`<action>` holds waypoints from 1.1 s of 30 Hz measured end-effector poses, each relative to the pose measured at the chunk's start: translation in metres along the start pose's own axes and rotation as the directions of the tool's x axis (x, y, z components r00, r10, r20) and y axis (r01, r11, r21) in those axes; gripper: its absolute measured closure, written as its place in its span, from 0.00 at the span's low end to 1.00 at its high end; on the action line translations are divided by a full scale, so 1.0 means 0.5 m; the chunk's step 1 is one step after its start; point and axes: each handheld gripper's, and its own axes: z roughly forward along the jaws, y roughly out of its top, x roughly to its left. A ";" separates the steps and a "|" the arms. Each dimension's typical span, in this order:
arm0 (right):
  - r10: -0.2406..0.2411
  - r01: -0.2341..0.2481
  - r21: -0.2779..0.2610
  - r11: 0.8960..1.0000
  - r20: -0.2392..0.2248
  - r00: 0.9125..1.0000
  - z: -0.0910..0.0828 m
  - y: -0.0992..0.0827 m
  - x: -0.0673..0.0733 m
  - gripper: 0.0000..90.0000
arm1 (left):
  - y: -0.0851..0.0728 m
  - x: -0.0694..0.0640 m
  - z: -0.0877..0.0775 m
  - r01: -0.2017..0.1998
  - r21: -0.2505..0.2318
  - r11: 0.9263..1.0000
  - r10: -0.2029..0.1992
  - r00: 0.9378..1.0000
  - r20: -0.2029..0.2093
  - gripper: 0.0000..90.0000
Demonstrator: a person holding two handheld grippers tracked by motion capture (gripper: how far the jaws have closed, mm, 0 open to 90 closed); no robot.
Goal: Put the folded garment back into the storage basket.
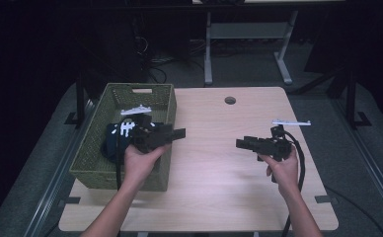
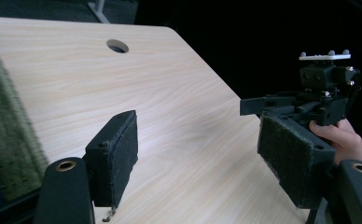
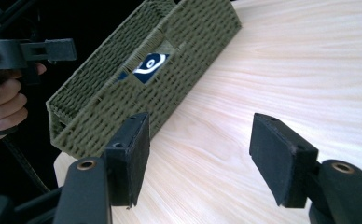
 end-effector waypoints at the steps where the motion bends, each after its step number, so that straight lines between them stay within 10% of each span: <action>1: 0.002 -0.002 -0.002 1.000 0.003 1.000 -0.005 -0.004 -0.005 0.42 | -0.002 -0.003 0.005 0.004 0.000 1.000 -0.004 1.000 0.003 0.32; 33: 0.093 -0.088 -0.042 0.995 0.116 0.989 -0.138 -0.098 -0.103 0.40 | -0.071 -0.074 0.142 -0.020 0.095 0.995 0.012 0.997 0.082 0.30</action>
